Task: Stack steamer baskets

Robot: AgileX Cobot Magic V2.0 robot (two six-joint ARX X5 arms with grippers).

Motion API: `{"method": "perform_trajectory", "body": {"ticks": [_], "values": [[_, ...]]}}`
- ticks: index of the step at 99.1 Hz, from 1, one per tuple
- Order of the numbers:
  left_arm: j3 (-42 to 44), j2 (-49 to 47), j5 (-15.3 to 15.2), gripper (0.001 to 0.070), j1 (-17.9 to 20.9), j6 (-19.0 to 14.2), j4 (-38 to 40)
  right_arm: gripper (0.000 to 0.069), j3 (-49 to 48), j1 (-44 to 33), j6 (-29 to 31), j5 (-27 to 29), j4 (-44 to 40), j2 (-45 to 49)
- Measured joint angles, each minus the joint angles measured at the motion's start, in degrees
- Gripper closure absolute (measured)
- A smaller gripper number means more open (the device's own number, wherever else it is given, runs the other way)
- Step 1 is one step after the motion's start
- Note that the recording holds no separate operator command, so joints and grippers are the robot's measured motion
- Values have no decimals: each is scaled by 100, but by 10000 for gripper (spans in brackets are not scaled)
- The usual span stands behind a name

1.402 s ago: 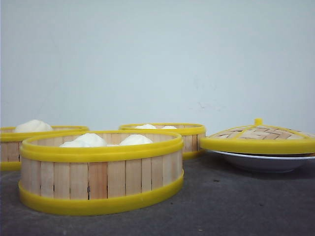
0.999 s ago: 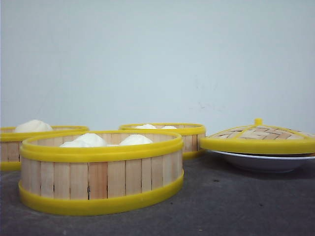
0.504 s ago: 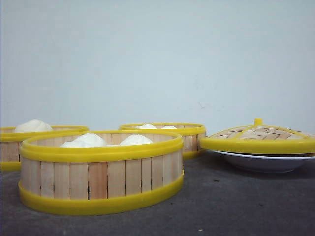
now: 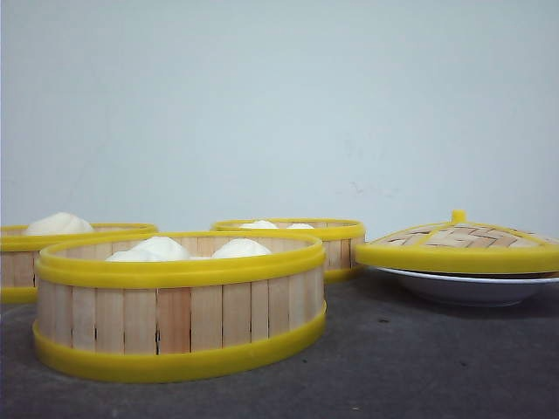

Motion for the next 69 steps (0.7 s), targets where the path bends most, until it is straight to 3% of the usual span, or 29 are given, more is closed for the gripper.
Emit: {"method": "perform_trajectory", "body": {"ticks": [56,69], "values": [[0,0,0,685,0,-2,0,675,0,0,7,-4,0,0],[0,0,0,685,0,-2,0,675,0,0,240,-83,-7,0]]}}
